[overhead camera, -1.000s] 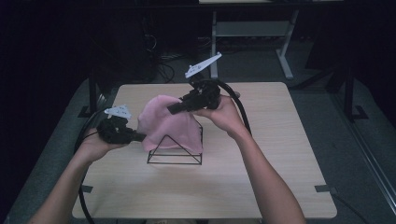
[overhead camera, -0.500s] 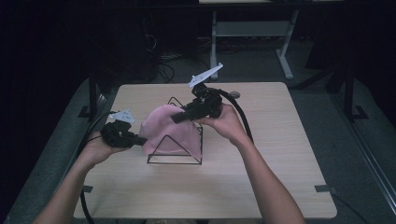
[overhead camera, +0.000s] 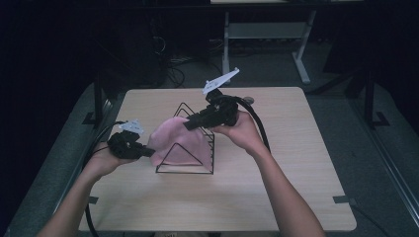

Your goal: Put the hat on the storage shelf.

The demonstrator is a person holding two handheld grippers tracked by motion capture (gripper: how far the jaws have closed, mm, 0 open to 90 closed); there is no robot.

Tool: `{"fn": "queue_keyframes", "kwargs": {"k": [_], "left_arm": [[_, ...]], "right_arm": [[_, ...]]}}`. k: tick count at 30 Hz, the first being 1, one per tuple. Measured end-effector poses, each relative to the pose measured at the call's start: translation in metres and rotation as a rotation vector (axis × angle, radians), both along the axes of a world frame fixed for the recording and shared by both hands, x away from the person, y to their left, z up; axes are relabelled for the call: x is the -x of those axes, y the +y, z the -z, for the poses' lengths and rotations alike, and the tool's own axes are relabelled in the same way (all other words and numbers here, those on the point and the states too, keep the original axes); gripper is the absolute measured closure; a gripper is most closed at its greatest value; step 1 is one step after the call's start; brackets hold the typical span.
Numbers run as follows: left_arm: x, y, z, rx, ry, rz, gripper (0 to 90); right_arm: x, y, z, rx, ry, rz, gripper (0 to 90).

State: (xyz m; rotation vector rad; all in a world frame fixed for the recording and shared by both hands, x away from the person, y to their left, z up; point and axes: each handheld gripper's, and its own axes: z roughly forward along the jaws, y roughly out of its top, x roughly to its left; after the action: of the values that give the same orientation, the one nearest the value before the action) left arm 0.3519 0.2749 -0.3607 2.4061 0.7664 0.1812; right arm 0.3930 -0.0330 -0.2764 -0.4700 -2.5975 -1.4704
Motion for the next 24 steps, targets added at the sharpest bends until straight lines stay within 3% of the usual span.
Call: {"fn": "queue_keyframes", "kwargs": {"k": [5,9,18,24], "left_arm": [[0.0,-0.001,0.005,-0.007,0.006,0.001,83.8],[0.0,-0.004,0.009,-0.036,0.002,0.009,83.8],[0.002,-0.004,0.02,-0.04,0.009,0.006,83.8],[0.002,-0.005,0.027,-0.069,0.009,0.011,83.8]], "right_arm": [[0.002,0.003,0.003,0.015,-0.011,-0.006,81.3],[0.003,0.004,0.008,0.02,-0.008,-0.006,82.6],[0.004,0.004,0.02,0.027,0.012,-0.015,83.1],[0.004,0.005,0.029,0.039,0.032,-0.026,83.1]]}}
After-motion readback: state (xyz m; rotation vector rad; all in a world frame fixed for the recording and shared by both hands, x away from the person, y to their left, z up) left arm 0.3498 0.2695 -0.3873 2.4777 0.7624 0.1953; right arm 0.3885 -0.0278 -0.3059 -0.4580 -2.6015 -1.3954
